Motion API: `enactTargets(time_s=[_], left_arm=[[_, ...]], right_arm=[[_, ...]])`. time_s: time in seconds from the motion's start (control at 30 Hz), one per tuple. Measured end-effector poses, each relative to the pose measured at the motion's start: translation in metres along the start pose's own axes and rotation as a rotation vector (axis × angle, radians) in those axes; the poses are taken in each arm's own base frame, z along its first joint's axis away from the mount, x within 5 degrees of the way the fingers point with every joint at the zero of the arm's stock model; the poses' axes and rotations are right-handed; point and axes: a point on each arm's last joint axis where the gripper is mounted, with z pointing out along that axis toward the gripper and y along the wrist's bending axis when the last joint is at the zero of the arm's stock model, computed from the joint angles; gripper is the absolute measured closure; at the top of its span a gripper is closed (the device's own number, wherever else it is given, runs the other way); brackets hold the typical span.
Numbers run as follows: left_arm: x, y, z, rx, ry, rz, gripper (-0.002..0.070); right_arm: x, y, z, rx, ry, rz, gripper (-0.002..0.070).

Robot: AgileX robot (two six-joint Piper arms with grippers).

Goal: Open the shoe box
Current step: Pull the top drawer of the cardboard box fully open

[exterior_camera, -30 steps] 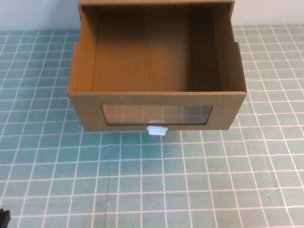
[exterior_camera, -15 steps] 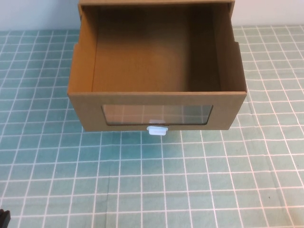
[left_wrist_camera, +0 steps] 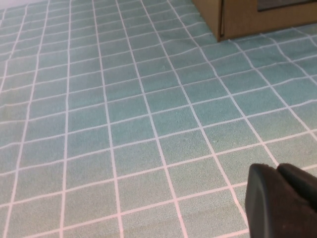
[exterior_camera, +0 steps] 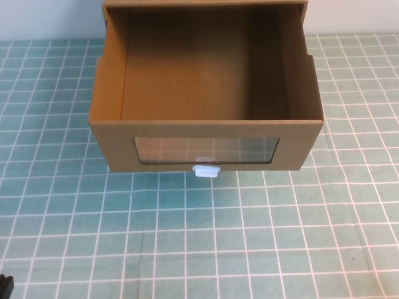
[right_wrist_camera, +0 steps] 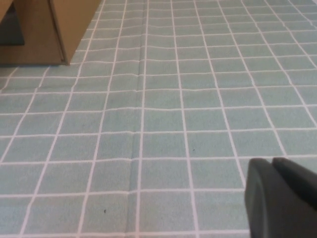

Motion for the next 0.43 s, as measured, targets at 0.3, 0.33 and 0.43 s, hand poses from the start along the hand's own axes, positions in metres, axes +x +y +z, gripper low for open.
enactTargets(time_s=[0.3, 0.33, 0.43], left_arm=[[0.0000, 0.0000, 0.0000, 0.000, 0.000, 0.000, 0.0679], [0.0000, 0.0000, 0.0000, 0.000, 0.000, 0.000, 0.0679], [0.0000, 0.0000, 0.0000, 0.000, 0.000, 0.000, 0.0679]], right_arm=[[0.0000, 0.0002, 0.0000, -0.002, 0.000, 0.001, 0.0689], [0.0000, 0.0002, 0.0000, -0.002, 0.000, 0.001, 0.0689], [0.0000, 0.0002, 0.0000, -0.002, 0.000, 0.001, 0.0689]])
